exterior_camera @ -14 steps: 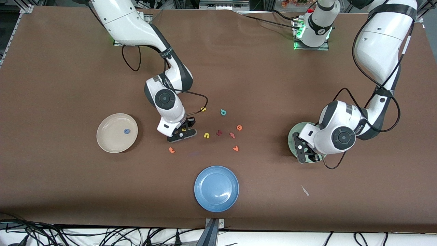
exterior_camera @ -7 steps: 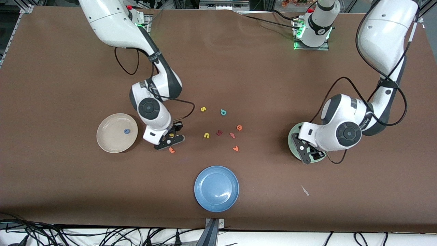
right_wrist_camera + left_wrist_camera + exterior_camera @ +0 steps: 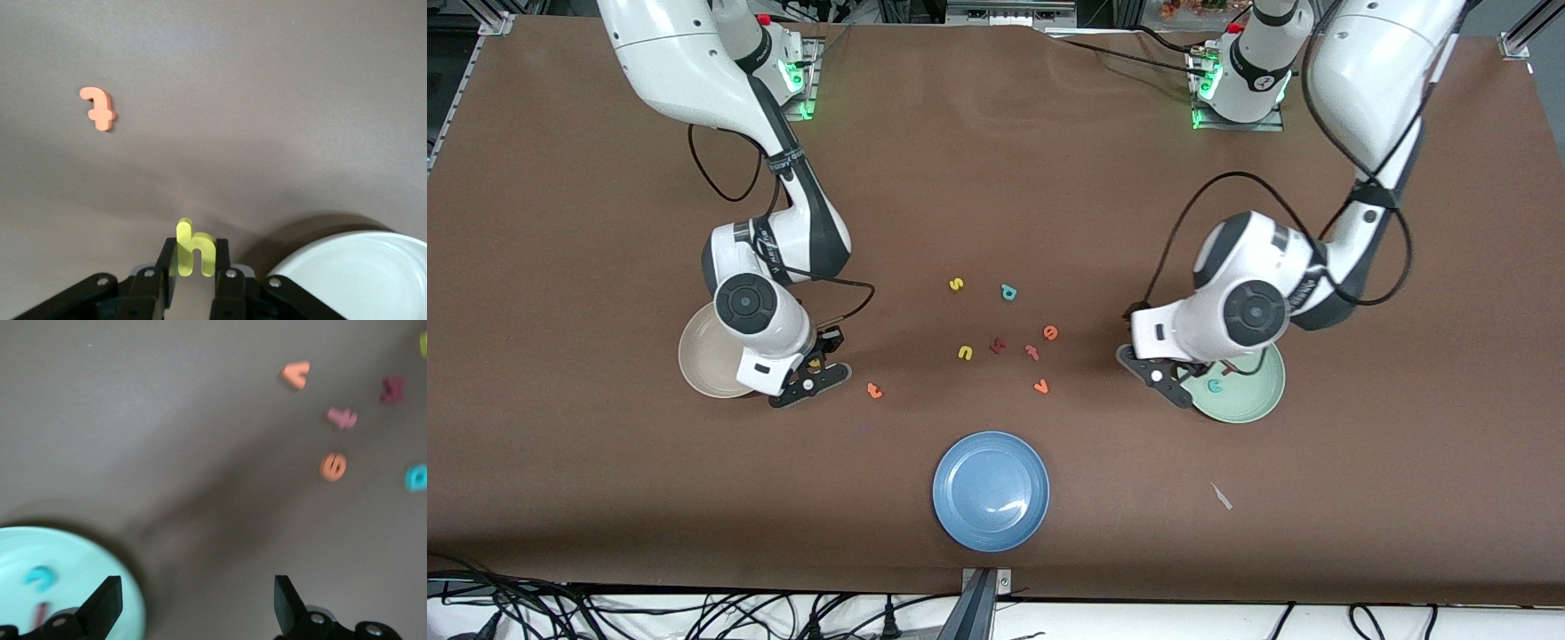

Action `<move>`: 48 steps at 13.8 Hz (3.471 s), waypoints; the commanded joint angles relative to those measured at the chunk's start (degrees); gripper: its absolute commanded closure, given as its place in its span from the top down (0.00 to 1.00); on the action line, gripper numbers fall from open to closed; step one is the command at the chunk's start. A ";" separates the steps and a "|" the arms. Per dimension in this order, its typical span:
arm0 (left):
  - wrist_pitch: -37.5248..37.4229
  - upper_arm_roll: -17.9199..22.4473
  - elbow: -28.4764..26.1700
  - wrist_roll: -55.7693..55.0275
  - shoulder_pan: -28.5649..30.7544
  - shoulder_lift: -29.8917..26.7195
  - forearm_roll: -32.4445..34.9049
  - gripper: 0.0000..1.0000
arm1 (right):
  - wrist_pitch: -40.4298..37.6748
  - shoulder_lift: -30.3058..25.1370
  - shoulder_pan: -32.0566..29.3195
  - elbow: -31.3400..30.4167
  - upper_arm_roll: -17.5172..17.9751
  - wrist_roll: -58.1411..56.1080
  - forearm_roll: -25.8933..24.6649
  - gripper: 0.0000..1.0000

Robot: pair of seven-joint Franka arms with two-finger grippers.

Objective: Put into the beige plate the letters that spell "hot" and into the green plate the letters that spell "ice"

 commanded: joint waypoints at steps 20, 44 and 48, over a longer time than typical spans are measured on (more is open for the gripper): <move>16.74 0.26 -1.09 -13.74 -11.99 10.26 7.74 0.34 | -4.15 -1.14 -13.19 -1.05 -0.28 -7.50 1.47 1.00; -4.62 2.90 -1.18 21.06 6.74 0.24 12.82 0.00 | 4.64 8.00 -6.51 9.22 12.11 5.70 -0.99 1.00; -1.03 3.07 -2.58 20.97 7.52 2.70 18.80 0.00 | 4.81 10.20 -6.59 11.95 12.11 4.99 -0.99 0.99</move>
